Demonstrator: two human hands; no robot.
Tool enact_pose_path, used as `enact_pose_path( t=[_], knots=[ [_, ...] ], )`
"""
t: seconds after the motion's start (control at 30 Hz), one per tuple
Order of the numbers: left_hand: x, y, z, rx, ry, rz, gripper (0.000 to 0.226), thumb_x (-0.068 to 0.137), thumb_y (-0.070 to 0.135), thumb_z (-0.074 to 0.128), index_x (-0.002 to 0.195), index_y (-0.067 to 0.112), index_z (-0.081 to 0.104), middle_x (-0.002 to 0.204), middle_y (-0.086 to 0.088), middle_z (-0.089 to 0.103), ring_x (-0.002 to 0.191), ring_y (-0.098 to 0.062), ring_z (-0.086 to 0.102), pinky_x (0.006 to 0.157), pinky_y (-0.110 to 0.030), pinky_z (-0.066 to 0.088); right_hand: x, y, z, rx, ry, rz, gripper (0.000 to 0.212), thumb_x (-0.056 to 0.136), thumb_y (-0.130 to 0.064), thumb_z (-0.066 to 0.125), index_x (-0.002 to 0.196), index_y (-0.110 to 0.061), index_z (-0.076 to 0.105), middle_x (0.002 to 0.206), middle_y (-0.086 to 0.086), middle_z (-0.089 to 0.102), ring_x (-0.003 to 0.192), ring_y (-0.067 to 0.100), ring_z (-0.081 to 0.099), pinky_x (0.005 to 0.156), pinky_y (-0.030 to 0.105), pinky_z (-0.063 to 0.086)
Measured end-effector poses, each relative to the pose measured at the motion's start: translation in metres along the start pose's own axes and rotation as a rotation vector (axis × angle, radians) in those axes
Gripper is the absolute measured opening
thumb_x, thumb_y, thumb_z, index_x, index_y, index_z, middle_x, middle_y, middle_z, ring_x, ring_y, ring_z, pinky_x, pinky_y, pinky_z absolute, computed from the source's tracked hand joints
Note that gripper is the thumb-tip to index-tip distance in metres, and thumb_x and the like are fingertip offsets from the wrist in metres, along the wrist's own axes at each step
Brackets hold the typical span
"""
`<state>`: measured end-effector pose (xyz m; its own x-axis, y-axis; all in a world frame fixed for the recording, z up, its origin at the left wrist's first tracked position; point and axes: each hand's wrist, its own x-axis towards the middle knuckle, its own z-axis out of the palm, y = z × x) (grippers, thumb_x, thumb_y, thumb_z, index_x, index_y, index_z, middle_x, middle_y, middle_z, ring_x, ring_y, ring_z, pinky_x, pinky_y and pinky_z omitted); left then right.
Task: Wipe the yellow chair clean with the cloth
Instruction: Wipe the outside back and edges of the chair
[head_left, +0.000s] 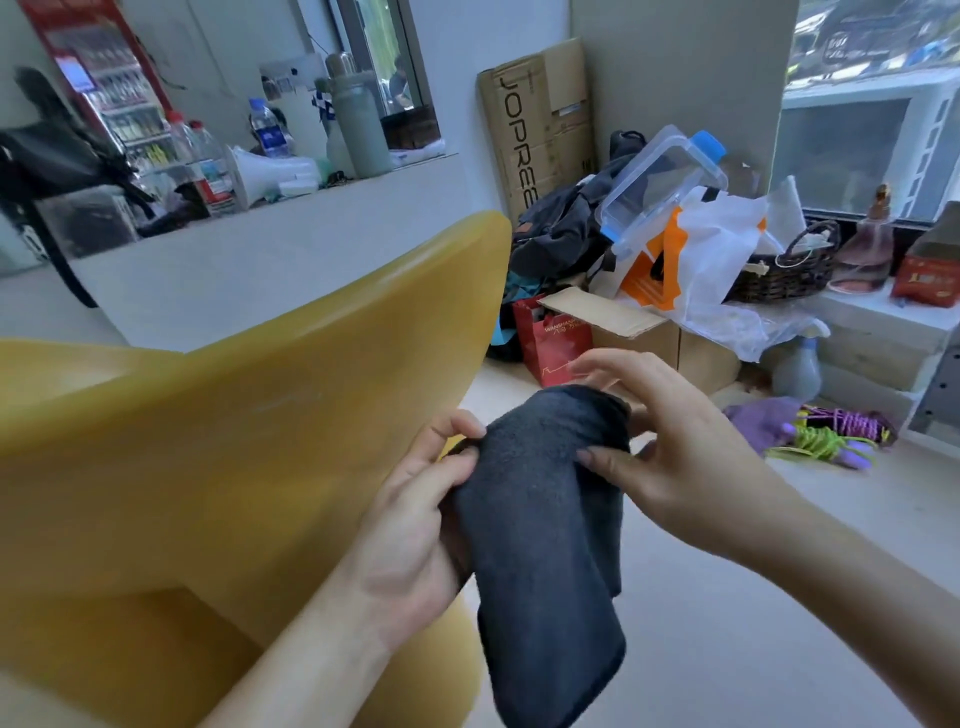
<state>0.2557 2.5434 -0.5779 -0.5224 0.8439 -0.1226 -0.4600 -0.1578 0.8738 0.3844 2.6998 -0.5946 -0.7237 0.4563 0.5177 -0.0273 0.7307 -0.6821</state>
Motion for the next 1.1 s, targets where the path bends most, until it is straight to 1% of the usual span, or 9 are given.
enact_pose_path(
  t=[0.13,0.2,0.27,0.37,0.53,0.7,0.8,0.87,1.1],
  knots=[
    [-0.008,0.003,0.017,0.011,0.056,0.115,0.027,0.079,0.005,0.051,0.081,0.012,0.077,0.103,-0.013,0.072,0.088,-0.021,0.07,0.068,-0.031,0.058,0.008,-0.006,0.016,-0.003,0.099,0.059,0.03,0.082,-0.03,0.057,0.098,-0.046,0.038,0.106,-0.014,0.041,0.102,0.013,0.049,0.083,0.027,0.041],
    [-0.015,0.005,0.02,0.064,0.073,0.184,0.029,0.084,0.0,0.051,0.092,0.008,0.078,0.11,-0.015,0.071,0.095,-0.023,0.07,0.071,-0.03,0.058,0.018,-0.014,0.004,0.056,-0.123,0.222,0.024,0.081,-0.06,0.053,0.098,-0.046,0.045,0.114,-0.015,0.042,0.113,0.011,0.044,0.095,0.03,0.035],
    [-0.017,0.007,0.02,0.091,0.084,0.208,0.031,0.085,-0.002,0.052,0.103,0.008,0.075,0.115,-0.013,0.07,0.102,-0.024,0.068,0.075,-0.03,0.058,0.027,-0.023,-0.012,0.511,-0.415,0.413,0.051,0.068,-0.077,0.055,0.109,-0.047,0.056,0.12,-0.019,0.056,0.116,0.008,0.054,0.097,0.038,0.042],
    [-0.02,0.014,0.025,0.105,-0.028,0.195,0.047,0.084,-0.006,0.056,0.127,0.012,0.059,0.12,-0.013,0.068,0.111,-0.027,0.064,0.089,-0.035,0.055,0.026,-0.033,-0.001,0.816,-0.547,0.336,0.057,0.072,-0.057,0.073,0.123,-0.058,0.048,0.124,-0.014,0.064,0.109,0.014,0.066,0.086,0.04,0.055],
    [-0.04,0.043,0.045,0.901,0.006,0.377,0.07,0.089,-0.002,0.051,0.144,0.036,0.032,0.131,0.01,0.06,0.116,-0.002,0.059,0.103,-0.027,0.045,0.054,-0.037,0.021,1.047,-0.237,0.342,0.036,0.082,-0.016,0.067,0.118,-0.022,0.064,0.1,0.009,0.073,0.089,0.024,0.071,0.076,0.032,0.06],
    [-0.062,0.114,0.069,1.677,0.192,0.998,0.029,0.087,0.018,0.056,0.101,0.038,0.071,0.087,0.02,0.071,0.073,-0.003,0.066,0.063,-0.019,0.052,0.098,-0.039,0.036,1.126,0.286,0.381,0.015,0.093,-0.028,0.061,0.106,-0.022,0.067,0.098,0.007,0.071,0.087,0.02,0.067,0.084,0.037,0.056],
    [-0.03,0.161,0.058,2.03,0.275,0.568,0.023,0.097,0.037,0.047,0.104,0.037,0.069,0.095,0.024,0.068,0.087,0.002,0.061,0.076,-0.021,0.045,0.117,-0.04,0.071,0.829,0.562,0.484,0.031,0.09,-0.049,0.059,0.115,-0.031,0.059,0.118,0.007,0.058,0.102,0.019,0.055,0.093,0.031,0.046],
    [-0.017,0.167,0.037,2.017,0.153,0.27,0.03,0.099,0.043,0.039,0.111,0.038,0.065,0.102,0.03,0.066,0.096,0.007,0.059,0.082,-0.024,0.043,0.121,-0.053,0.092,0.728,0.73,0.509,0.038,0.093,-0.049,0.053,0.126,-0.03,0.051,0.126,0.009,0.045,0.101,0.013,0.042,0.083,0.016,0.032],
    [-0.005,0.15,0.018,1.878,0.226,0.56,0.031,0.097,0.029,0.05,0.125,0.025,0.062,0.117,0.019,0.064,0.108,0.009,0.054,0.095,-0.011,0.041,0.054,-0.116,0.172,0.697,0.84,0.182,0.033,0.086,-0.044,0.06,0.114,-0.029,0.055,0.117,0.008,0.045,0.105,0.019,0.052,0.095,0.023,0.042]
  ],
)
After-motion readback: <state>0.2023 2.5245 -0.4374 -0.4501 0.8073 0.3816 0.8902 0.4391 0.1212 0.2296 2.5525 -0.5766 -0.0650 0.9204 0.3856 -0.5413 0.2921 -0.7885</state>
